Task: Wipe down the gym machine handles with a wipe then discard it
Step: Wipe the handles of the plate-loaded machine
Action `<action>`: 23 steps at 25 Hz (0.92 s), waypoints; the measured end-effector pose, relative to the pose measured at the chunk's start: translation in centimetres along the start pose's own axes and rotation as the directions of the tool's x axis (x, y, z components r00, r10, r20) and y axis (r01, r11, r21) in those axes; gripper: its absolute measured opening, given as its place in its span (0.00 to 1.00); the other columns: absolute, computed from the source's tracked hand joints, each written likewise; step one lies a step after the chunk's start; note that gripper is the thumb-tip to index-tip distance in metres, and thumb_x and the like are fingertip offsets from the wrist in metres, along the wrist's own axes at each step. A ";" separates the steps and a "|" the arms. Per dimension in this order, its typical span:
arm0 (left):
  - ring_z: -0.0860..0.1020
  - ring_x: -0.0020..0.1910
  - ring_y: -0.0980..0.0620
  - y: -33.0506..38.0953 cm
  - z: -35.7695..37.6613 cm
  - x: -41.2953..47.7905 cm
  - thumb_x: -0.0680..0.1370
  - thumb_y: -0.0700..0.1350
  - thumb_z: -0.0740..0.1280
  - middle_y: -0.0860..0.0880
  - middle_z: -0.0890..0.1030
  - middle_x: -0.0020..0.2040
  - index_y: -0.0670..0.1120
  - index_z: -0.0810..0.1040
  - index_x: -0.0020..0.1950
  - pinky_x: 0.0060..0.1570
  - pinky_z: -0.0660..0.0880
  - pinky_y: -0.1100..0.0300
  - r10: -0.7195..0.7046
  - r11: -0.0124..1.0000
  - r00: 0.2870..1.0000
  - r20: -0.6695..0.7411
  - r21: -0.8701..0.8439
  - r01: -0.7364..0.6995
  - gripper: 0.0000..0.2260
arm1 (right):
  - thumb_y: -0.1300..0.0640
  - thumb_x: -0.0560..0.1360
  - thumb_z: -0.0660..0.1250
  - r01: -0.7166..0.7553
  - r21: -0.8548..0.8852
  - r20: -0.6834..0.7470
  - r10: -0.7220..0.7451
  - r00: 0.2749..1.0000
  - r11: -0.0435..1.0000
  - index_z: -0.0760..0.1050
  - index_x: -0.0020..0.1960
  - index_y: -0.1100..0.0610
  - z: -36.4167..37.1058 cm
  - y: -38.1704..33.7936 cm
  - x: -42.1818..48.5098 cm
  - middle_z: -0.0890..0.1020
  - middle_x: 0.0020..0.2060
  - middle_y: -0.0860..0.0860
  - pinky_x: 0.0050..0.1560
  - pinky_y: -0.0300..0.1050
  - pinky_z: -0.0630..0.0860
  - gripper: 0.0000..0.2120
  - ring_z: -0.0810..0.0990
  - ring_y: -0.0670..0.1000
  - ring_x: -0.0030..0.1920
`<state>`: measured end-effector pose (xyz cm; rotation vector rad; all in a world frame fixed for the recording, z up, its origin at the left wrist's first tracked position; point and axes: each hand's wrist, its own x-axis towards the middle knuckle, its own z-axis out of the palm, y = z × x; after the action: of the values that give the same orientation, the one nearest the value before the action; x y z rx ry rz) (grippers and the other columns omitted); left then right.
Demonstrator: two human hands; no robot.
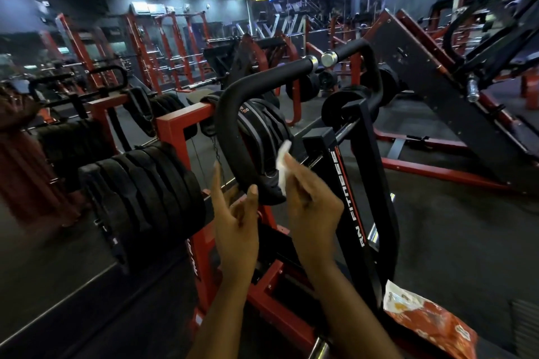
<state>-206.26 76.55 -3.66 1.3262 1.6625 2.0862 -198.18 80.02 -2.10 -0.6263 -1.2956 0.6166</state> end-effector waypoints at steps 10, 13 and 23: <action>0.77 0.60 0.51 -0.3 -0.1 0.8 0.78 0.49 0.59 0.50 0.79 0.60 0.51 0.71 0.68 0.59 0.75 0.49 -0.194 0.947 0.981 -0.018 -0.264 0.183 0.18 | 0.62 0.73 0.62 0.667 -0.164 0.558 -0.489 0.670 0.727 0.78 0.55 0.63 -0.5 4.3 2.5 0.81 0.54 0.57 0.57 0.43 0.77 0.13 0.80 0.52 0.55; 0.74 0.64 0.47 -0.5 0.0 0.7 0.76 0.56 0.58 0.47 0.76 0.65 0.53 0.72 0.67 0.62 0.72 0.42 -0.253 0.918 0.967 -0.017 -0.319 0.235 0.21 | 0.53 0.79 0.58 0.587 -0.122 0.648 -0.383 0.658 0.800 0.77 0.58 0.61 -3.5 5.5 1.6 0.79 0.58 0.54 0.57 0.46 0.77 0.16 0.78 0.49 0.58; 0.79 0.57 0.45 0.6 1.2 0.4 0.74 0.58 0.57 0.43 0.80 0.58 0.49 0.76 0.61 0.55 0.77 0.48 -0.331 0.874 0.935 -0.123 -0.413 0.256 0.21 | 0.62 0.72 0.61 0.947 0.004 0.713 -0.665 0.222 0.320 0.78 0.55 0.63 2.8 0.6 8.8 0.81 0.52 0.55 0.50 0.43 0.78 0.15 0.70 0.51 0.55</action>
<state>-205.45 77.42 -2.92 0.7195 1.3056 2.2487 -199.56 87.03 3.86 0.0788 -2.1787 -0.5373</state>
